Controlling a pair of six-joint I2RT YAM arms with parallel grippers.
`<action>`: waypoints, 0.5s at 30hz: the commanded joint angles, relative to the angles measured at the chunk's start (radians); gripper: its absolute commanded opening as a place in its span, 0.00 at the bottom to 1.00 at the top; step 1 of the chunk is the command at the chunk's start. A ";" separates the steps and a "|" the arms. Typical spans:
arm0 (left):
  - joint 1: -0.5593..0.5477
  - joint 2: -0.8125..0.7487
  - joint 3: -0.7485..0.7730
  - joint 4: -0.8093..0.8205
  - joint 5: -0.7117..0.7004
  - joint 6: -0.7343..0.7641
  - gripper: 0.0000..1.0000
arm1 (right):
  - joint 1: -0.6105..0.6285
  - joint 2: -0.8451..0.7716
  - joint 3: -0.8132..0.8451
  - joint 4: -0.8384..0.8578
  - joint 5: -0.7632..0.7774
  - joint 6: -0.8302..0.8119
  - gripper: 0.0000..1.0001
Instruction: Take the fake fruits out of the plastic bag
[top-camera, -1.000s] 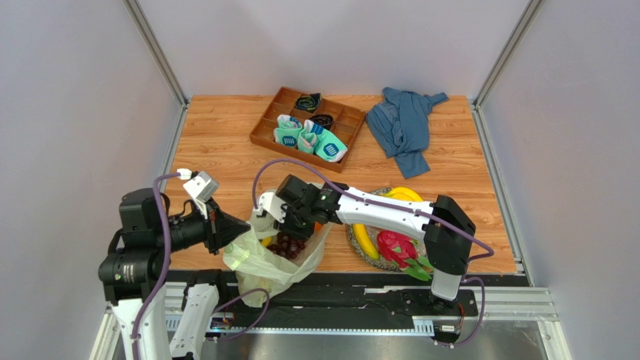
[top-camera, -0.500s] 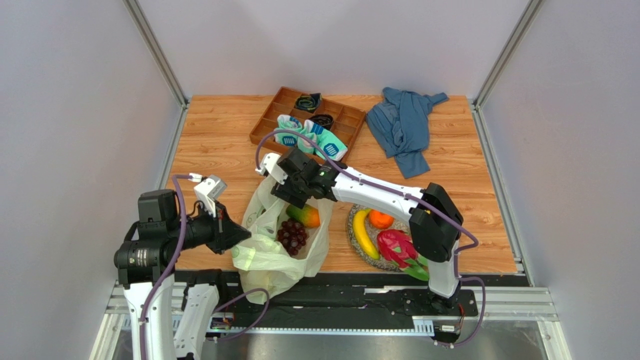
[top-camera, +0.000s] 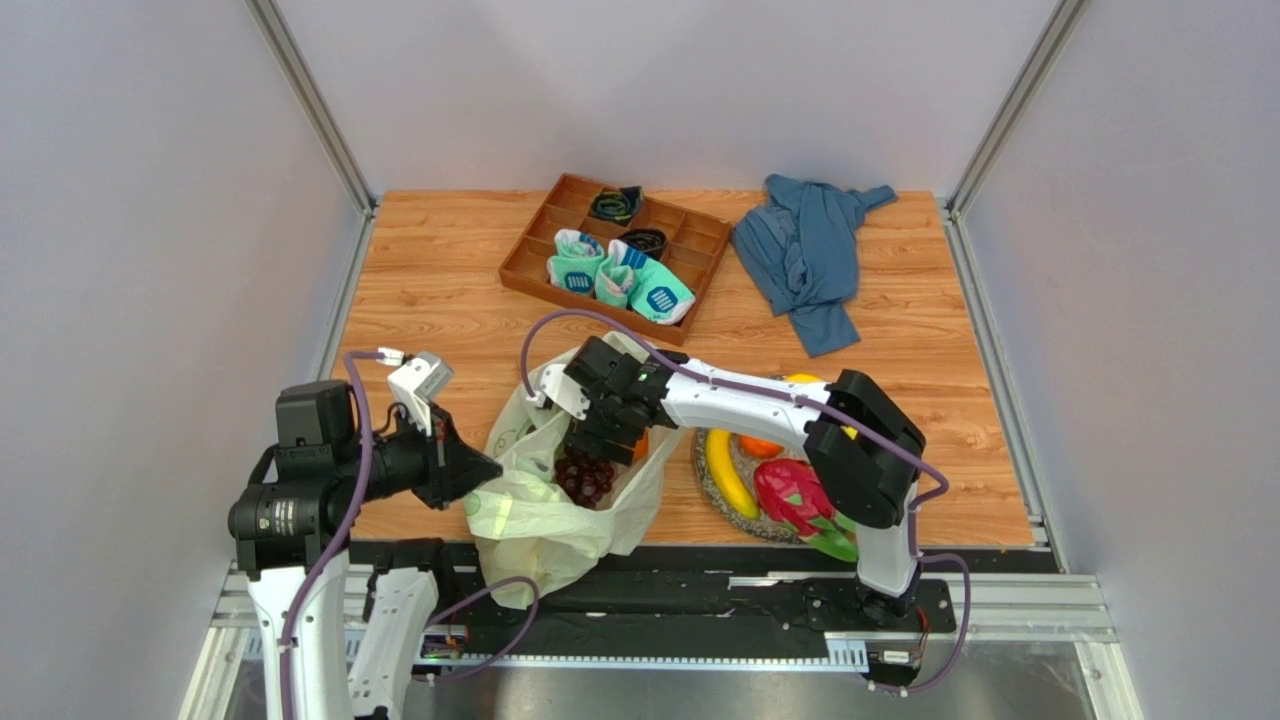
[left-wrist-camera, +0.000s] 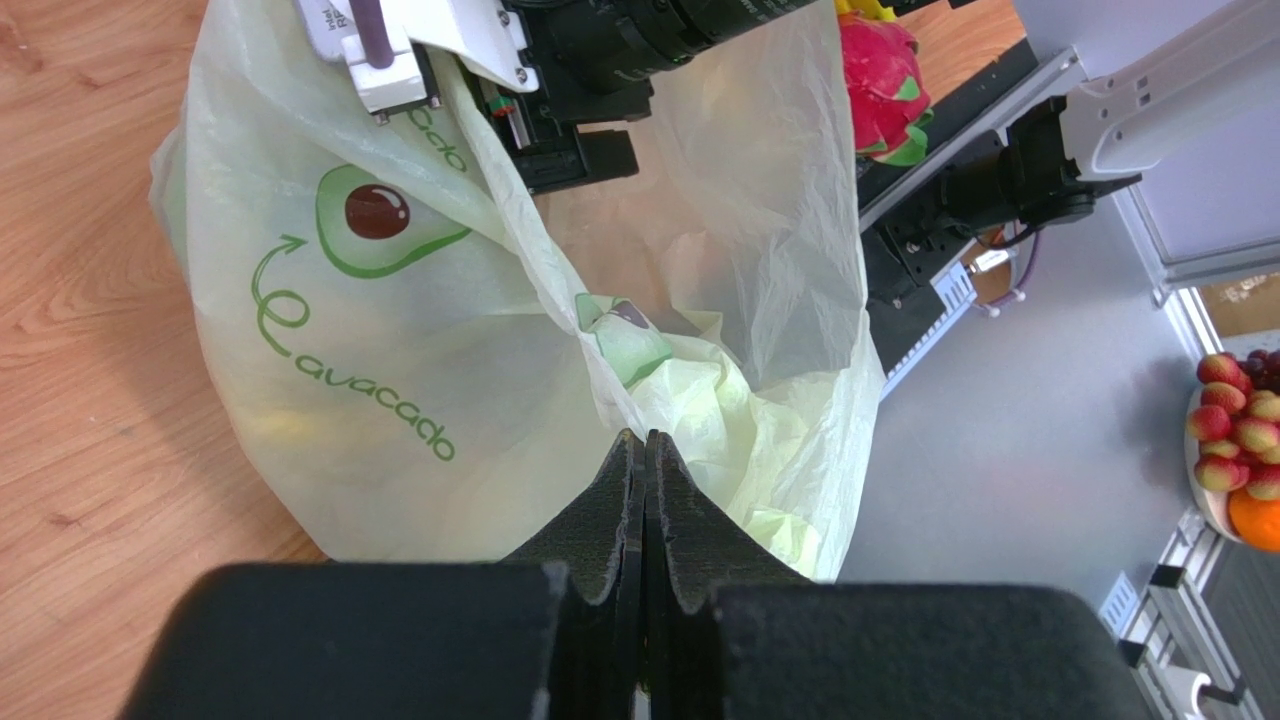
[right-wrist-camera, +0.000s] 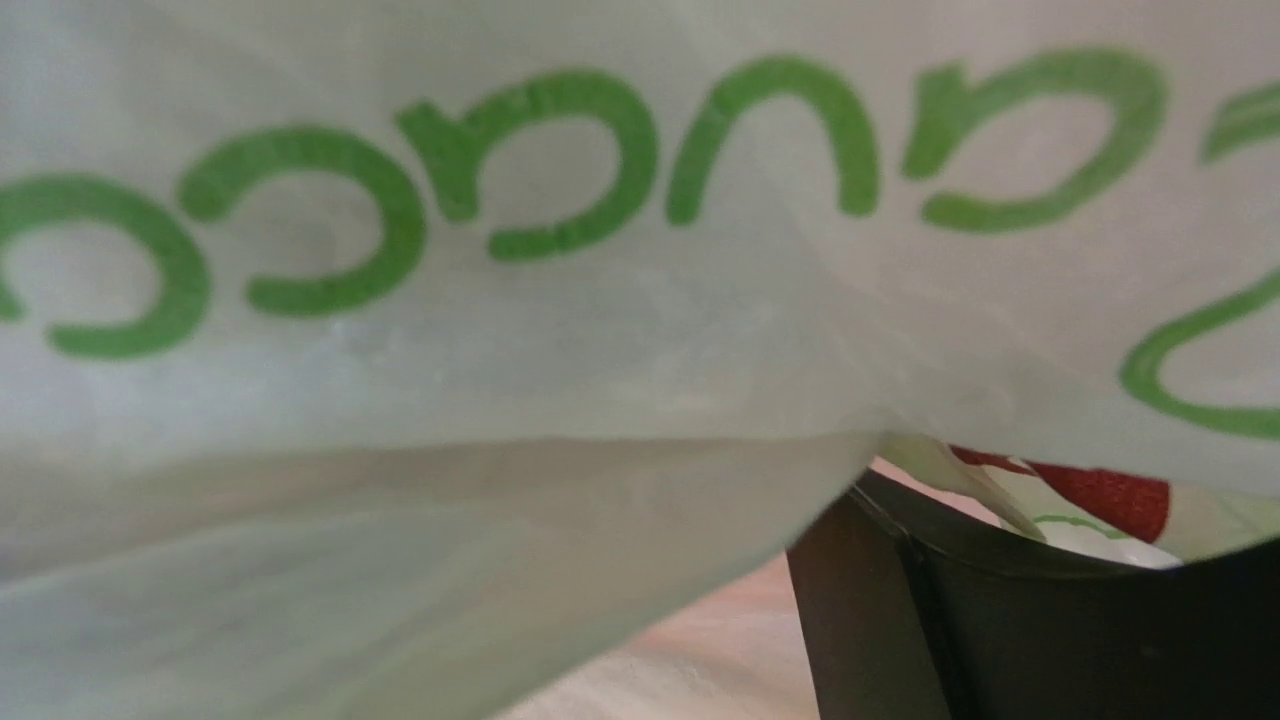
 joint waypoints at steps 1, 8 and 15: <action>0.005 0.016 -0.009 0.014 0.016 -0.011 0.00 | -0.007 0.034 0.020 0.004 0.031 -0.024 0.75; 0.007 0.036 -0.026 0.068 0.029 -0.026 0.00 | -0.030 0.004 0.141 -0.106 -0.099 -0.066 0.32; 0.007 0.112 0.023 0.221 0.014 -0.045 0.00 | -0.119 -0.128 0.341 -0.390 -0.422 -0.083 0.26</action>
